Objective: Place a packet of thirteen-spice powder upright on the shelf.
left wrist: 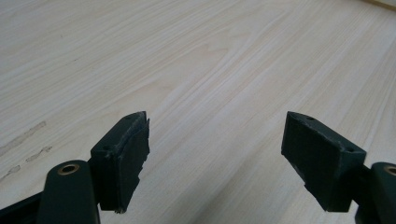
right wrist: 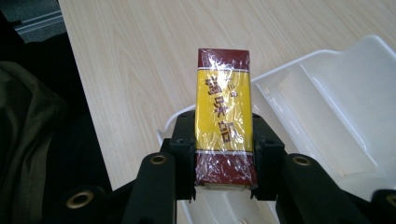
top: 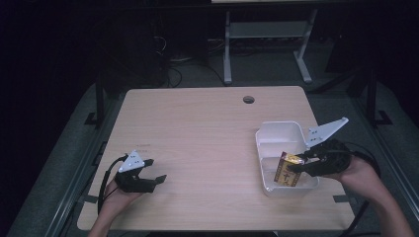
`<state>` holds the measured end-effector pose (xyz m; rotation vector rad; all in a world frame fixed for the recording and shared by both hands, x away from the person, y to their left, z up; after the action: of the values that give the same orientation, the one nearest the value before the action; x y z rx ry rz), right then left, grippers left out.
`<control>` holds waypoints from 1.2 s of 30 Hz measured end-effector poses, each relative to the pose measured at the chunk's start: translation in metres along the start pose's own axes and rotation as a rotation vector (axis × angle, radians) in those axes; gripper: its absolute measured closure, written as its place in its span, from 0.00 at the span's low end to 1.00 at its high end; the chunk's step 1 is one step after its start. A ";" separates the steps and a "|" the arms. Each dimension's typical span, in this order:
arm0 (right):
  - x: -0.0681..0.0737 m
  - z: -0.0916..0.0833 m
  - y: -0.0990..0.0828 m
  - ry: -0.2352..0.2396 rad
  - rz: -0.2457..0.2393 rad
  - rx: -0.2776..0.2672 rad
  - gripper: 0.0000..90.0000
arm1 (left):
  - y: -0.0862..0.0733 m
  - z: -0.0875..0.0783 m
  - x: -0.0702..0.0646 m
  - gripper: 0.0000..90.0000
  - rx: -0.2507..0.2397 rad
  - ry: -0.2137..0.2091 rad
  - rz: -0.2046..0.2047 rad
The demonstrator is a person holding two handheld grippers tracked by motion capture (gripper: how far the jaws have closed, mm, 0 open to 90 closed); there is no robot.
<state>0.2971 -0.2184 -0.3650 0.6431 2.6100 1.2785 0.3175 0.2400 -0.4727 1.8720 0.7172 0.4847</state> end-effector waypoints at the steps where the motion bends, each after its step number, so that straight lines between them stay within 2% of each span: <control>1: -0.001 0.002 -0.002 -0.004 0.005 0.000 0.75 | 0.000 0.000 0.000 0.25 0.000 0.000 -0.001; 15: -0.006 0.012 -0.018 0.008 0.033 0.021 0.75 | 0.000 0.001 0.000 0.25 -0.001 0.000 0.000; 36: -0.013 0.023 -0.039 0.002 0.045 0.051 0.74 | 0.000 0.001 0.000 0.25 -0.001 -0.001 -0.001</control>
<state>0.3043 -0.2286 -0.4106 0.7129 2.6525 1.2286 0.3177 0.2392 -0.4733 1.8709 0.7167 0.4835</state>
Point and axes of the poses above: each handheld gripper's, and its own axes: z roughly forward along the jaws, y roughly out of its top, x roughly to its left, the point moved 6 cm from there along z, roughly forward along the jaws, and after that the axes turned 15 degrees about -x, right-handed, at the moved point
